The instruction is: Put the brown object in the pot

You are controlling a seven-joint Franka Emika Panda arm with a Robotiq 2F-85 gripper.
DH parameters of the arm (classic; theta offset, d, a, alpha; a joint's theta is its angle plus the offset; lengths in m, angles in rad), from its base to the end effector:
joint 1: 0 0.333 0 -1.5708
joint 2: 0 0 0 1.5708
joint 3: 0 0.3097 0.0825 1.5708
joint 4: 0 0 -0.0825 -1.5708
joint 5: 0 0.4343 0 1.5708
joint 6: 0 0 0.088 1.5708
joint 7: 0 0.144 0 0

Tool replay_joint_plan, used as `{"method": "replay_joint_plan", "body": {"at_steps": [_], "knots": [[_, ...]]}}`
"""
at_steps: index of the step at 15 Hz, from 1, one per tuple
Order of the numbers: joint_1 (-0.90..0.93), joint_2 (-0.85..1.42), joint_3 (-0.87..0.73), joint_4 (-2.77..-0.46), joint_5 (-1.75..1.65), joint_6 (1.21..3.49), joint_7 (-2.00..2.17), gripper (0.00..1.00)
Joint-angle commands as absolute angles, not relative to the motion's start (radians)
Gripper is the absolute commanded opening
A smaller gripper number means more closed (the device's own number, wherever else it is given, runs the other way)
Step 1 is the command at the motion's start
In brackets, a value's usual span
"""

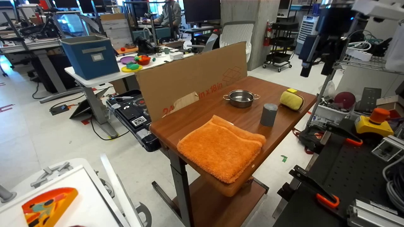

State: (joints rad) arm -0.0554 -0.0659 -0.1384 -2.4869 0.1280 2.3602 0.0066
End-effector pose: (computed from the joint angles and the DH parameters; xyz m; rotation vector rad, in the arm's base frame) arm 0.4817 -0.0883 0.2264 -3.0062 0.4444 0.0798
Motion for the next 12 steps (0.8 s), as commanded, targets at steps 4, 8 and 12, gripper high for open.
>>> {"method": "replay_joint_plan", "body": {"at_steps": [4,8,12], "knots": [[-0.065,0.254,-0.127,-2.226,0.029,2.350,0.147,1.00],[-0.060,0.369,-0.137,-2.120,-0.013,2.331,0.191,1.00],[-0.049,0.446,-0.146,-2.066,-0.050,2.314,0.222,1.00]]}}
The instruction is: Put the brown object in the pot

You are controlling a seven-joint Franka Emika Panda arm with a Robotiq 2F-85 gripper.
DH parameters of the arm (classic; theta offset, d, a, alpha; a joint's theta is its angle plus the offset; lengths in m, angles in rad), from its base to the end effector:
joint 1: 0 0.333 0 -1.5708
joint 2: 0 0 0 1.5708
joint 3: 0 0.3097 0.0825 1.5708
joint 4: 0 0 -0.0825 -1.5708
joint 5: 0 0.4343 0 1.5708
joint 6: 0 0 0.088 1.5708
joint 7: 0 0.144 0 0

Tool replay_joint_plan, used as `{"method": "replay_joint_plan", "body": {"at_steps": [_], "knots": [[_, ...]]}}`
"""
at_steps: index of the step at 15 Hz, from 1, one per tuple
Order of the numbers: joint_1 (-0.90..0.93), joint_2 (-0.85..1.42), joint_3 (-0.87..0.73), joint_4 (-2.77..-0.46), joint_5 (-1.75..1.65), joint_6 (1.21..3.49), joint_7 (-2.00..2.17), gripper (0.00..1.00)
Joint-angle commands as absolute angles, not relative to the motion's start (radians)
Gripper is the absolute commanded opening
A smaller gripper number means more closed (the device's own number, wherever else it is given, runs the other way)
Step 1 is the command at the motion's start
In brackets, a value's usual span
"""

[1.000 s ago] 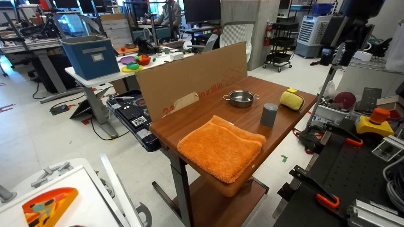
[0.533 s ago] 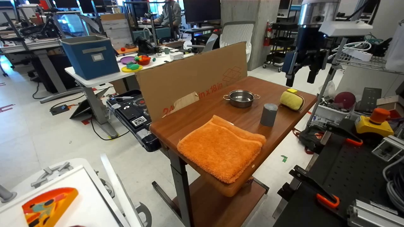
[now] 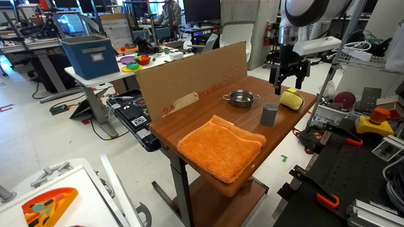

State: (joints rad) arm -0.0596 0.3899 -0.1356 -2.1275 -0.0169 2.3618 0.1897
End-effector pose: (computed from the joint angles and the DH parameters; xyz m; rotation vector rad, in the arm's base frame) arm 0.5681 -0.1177 0.1302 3.0189 -0.5585 -0.2347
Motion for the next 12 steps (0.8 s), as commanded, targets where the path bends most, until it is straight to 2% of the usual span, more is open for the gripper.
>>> {"method": "replay_joint_plan", "body": {"at_steps": [1,3,4,5,8,12], "knots": [[-0.046,0.458,-0.148,-2.061,-0.057,2.305,0.226,1.00],[-0.044,0.478,-0.148,-2.051,-0.067,2.293,0.231,1.00],[-0.045,0.484,-0.146,-2.047,-0.063,2.289,0.232,0.89],[-0.046,0.486,-0.144,-2.045,-0.057,2.281,0.233,0.74],[-0.047,0.482,-0.143,-2.034,-0.048,2.256,0.246,0.49],[-0.045,0.464,-0.130,-2.009,-0.036,2.227,0.248,0.20]]}}
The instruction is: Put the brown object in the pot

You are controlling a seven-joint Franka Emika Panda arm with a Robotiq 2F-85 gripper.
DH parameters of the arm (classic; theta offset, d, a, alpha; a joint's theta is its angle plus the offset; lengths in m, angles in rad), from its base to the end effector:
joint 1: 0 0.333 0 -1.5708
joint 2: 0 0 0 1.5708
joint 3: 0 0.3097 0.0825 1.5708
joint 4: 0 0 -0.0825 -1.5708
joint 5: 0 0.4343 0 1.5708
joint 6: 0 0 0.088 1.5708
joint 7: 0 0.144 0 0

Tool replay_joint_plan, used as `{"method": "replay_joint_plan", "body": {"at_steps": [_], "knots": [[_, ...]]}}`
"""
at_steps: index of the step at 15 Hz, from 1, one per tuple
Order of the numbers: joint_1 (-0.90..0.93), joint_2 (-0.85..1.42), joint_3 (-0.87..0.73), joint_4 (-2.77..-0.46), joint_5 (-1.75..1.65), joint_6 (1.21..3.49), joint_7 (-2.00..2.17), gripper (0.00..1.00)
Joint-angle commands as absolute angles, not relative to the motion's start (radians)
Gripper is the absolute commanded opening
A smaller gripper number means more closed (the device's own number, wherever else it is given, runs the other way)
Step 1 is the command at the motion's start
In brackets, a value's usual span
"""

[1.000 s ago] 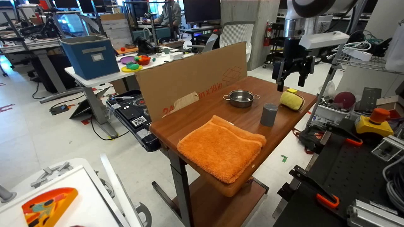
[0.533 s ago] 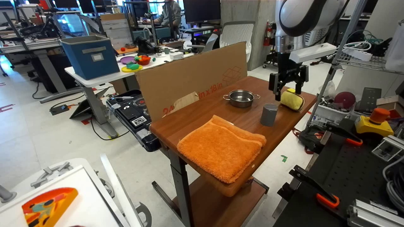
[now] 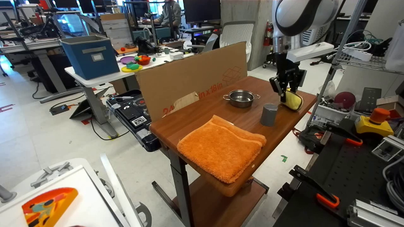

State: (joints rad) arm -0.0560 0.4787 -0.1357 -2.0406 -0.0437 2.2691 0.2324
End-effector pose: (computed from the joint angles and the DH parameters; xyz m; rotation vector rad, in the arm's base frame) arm 0.5746 -0.1193 0.1066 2.9647 -0.5771 -0.3717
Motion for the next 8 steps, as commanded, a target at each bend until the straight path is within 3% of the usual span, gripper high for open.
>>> {"method": "replay_joint_plan", "body": {"at_steps": [1,3,8], "knots": [[-0.047,0.456,-0.117,-1.997,-0.013,2.229,0.243,0.12],[-0.048,0.450,-0.091,-1.966,0.028,2.238,0.234,0.02],[-0.026,0.471,-0.031,-1.865,0.130,2.261,0.243,0.04]]}}
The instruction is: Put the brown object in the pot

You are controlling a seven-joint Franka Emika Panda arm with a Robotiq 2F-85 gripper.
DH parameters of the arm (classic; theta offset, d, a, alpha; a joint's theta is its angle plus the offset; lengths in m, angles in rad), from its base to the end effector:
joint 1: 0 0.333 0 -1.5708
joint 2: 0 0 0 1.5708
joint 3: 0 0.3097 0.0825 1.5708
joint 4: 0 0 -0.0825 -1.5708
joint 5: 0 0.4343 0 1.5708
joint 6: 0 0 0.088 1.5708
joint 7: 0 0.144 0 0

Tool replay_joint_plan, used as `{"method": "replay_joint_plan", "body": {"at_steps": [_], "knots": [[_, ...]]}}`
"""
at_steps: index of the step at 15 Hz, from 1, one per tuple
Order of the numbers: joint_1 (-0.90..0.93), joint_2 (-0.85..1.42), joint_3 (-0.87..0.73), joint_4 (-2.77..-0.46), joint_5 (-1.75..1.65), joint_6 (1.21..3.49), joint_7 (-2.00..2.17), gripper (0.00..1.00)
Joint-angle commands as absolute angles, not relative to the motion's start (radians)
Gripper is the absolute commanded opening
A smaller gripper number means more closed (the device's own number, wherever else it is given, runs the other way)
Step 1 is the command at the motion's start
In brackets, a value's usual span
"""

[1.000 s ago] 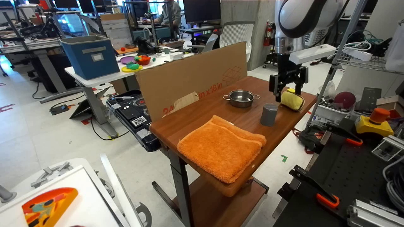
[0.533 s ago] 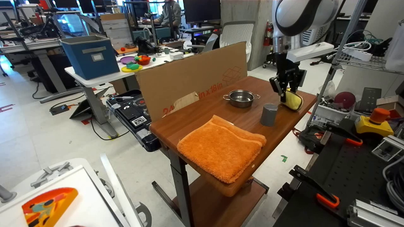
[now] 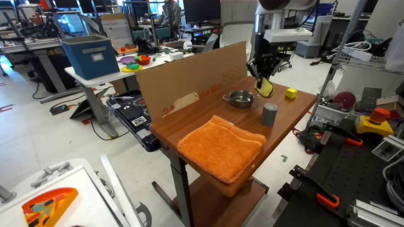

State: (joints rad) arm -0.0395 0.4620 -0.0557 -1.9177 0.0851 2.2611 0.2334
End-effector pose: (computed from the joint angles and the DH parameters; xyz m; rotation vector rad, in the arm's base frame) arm 0.6395 -0.0568 0.1632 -3.0504 0.5903 0.1860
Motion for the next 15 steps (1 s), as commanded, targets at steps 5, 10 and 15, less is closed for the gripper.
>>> {"method": "replay_joint_plan", "body": {"at_steps": [5,10,15], "knots": [[0.020,0.544,-0.032,-1.773,0.111,2.327,0.291,0.04],[0.028,0.639,-0.043,-1.674,0.108,2.339,0.319,0.04],[0.038,0.691,-0.065,-1.632,0.089,2.309,0.347,0.04]]}}
